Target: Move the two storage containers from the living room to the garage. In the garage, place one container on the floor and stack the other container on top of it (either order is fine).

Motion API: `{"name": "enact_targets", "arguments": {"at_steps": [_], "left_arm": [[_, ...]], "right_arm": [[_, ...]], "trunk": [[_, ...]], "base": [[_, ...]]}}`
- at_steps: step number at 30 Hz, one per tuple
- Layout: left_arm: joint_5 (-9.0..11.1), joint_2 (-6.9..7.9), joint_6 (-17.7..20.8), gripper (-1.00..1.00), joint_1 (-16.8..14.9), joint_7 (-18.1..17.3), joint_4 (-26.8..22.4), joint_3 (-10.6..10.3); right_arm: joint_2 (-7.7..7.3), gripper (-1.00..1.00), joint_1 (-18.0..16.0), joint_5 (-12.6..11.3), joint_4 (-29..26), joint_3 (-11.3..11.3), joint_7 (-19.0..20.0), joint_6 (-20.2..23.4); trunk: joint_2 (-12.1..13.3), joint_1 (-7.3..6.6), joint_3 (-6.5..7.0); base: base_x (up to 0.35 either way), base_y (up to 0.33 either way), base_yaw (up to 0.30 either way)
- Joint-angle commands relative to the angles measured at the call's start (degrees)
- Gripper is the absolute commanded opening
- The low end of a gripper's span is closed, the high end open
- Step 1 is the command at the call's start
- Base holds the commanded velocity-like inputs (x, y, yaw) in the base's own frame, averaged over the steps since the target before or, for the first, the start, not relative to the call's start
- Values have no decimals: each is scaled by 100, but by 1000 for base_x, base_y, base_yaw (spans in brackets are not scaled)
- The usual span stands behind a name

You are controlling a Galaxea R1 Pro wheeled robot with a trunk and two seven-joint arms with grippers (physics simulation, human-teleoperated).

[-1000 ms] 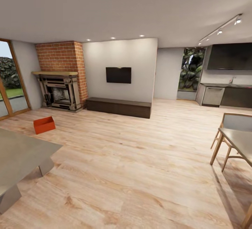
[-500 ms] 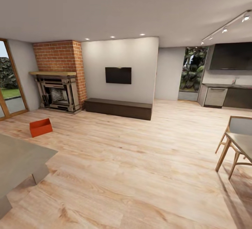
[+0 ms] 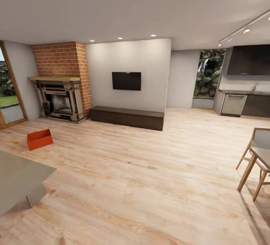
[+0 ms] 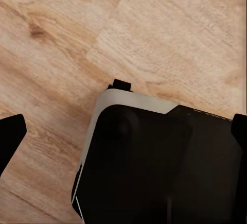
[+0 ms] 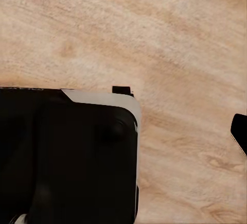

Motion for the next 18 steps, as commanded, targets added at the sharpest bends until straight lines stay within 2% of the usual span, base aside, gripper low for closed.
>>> {"name": "enact_targets", "arguments": {"at_steps": [1, 18], "left_arm": [[20, 0, -2, 100, 0, 11, -1, 8], [21, 0, -2, 100, 0, 13, -1, 4]], "right_arm": [[2, 100, -5, -49, 16, 49, -4, -30], [2, 100, -5, -49, 16, 49, -4, -29]], "trunk": [[-3, 5, -2], [-3, 5, -2]], "base": [[323, 0, 0], [323, 0, 0]]}}
